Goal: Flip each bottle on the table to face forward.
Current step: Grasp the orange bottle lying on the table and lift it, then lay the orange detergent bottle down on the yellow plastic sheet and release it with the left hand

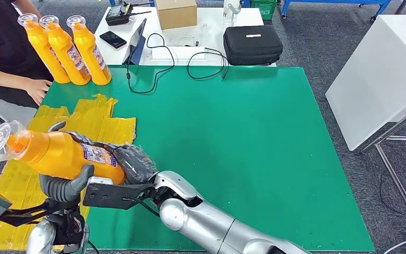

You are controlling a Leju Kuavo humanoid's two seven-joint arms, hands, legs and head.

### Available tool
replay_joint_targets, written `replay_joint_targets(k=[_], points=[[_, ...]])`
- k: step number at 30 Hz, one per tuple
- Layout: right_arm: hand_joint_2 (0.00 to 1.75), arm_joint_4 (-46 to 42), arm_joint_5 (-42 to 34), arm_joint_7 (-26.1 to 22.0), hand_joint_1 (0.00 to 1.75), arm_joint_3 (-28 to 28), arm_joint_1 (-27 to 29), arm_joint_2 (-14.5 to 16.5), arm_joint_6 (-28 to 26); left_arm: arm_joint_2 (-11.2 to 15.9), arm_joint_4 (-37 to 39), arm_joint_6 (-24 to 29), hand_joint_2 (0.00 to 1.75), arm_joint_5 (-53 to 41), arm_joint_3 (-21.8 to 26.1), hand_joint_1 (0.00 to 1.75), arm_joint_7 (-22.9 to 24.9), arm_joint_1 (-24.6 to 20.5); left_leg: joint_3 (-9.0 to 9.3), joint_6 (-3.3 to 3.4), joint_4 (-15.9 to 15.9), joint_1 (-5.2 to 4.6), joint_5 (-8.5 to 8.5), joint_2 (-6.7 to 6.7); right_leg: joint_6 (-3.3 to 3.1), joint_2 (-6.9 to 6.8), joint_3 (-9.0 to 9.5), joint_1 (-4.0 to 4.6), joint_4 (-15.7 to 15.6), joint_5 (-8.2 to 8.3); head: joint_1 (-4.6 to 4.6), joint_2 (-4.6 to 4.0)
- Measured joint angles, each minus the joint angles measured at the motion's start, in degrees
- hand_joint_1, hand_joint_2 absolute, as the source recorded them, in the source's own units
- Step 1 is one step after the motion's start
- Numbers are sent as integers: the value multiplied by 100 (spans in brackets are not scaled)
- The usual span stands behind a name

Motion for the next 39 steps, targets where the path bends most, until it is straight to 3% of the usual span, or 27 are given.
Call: replay_joint_targets(k=[1,3,8,11,20,24,31,32,35,36,39], points=[[0,10,54,-6,0,-13,10,-1,-30,0,-1,114,175,-204,0,175,-25,-25,0,0,0,0,0,-1,0,0,-1,0,0,0,1,0],[0,20,256,-16,0,-127,59,-4,-93,-1,6,661,175,-1185,-7,175,-73,-140,0,0,1,0,1,-4,0,-3,-6,0,-1,0,2,0],[0,-433,929,-57,0,-1070,350,-163,192,74,569,2965,175,-5304,-78,175,366,-875,-3,1,1,-1,10,-16,-9,-22,3,0,0,10,4,0],[0,-871,1076,-186,0,-1647,509,-342,438,253,1356,3867,175,-6526,-69,175,488,-1232,-2,0,1,-4,12,-5,-11,-17,2,-2,0,17,3,0],[0,-1689,1049,-394,0,-2489,689,-703,553,677,3205,4920,175,-8216,32,175,900,-1581,-5,-1,2,-3,12,-3,-12,-14,-5,-2,0,15,2,0],[0,-1846,1028,-414,0,-2592,700,-815,557,773,3724,5113,175,-8627,52,175,1082,-1709,-9,-1,2,-3,12,-5,-12,-15,-7,-2,0,15,1,0],[0,-2034,925,-484,0,-2656,697,-1014,638,951,5374,5424,175,-9657,44,175,1458,-2098,-9,-2,1,-3,12,4,-12,-15,-8,-2,1,16,2,0],[0,-2049,910,-493,0,-2656,698,-1037,650,964,5550,5439,175,-9700,36,137,1460,-2142,-9,-2,2,-4,12,2,-12,-15,-6,-2,1,16,2,0],[0,-2089,851,-525,0,-2652,698,-1096,670,1012,6029,5389,44,-9788,6,6,1451,-2285,-7,-2,1,-4,12,-5,-12,-17,0,-2,0,15,1,0],[0,-2100,830,-532,0,-2650,698,-1115,679,1033,6166,5350,0,-9826,-2,0,1454,-2330,-6,-2,1,-4,12,-5,-12,-16,1,-2,0,14,1,0],[0,-2123,769,-539,0,-2642,697,-1176,732,1119,6533,5313,0,-9984,-79,0,1656,-2473,3,-3,0,-2,11,-6,-14,-18,10,-2,0,13,0,0]])
